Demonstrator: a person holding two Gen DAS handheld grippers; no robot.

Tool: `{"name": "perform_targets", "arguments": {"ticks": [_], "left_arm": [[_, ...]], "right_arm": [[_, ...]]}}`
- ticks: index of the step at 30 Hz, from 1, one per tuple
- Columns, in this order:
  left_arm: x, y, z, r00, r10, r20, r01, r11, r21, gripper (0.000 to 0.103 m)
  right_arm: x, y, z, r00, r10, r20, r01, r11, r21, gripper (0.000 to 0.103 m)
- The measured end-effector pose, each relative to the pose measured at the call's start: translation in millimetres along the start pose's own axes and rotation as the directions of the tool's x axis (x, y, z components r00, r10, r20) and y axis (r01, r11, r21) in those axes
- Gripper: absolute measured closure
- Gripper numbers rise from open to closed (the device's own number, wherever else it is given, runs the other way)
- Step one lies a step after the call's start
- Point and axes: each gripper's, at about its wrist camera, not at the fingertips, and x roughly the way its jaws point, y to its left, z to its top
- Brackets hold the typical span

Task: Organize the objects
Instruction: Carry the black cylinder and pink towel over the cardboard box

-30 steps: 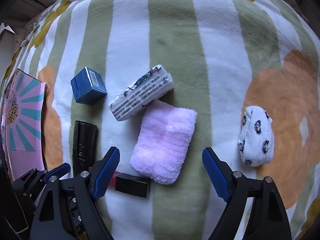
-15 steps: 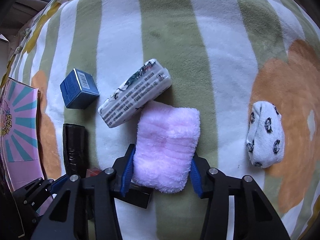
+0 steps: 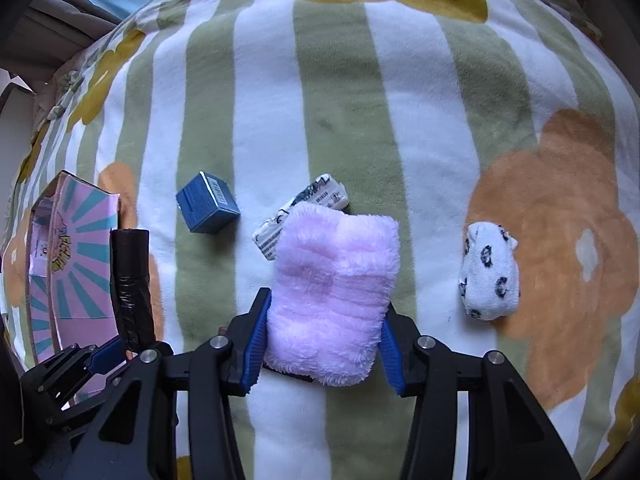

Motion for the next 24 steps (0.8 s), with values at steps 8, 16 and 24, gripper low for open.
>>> {"name": "perform_targets", "arguments": {"ticks": [8, 16, 24], "left_arm": [[-76, -13, 3, 0.995, 0.008, 0.095, -0.010, 1.000, 0.023, 0.075], [-131, -25, -6, 0.989, -0.003, 0.146, -0.005, 0.999, 0.052, 0.075], [-155, -26, -34, 0.985, -0.016, 0.174, 0.006, 0.998, 0.062, 0.075]], "right_arm": [[-73, 23, -3, 0.997, 0.003, 0.076, 0.000, 0.999, -0.041, 0.058], [-117, 72, -16, 0.993, 0.002, 0.115, 0.011, 0.993, -0.117, 0.058], [-135, 80, -54, 0.990, -0.004, 0.142, 0.023, 0.992, -0.128, 0.058]]}}
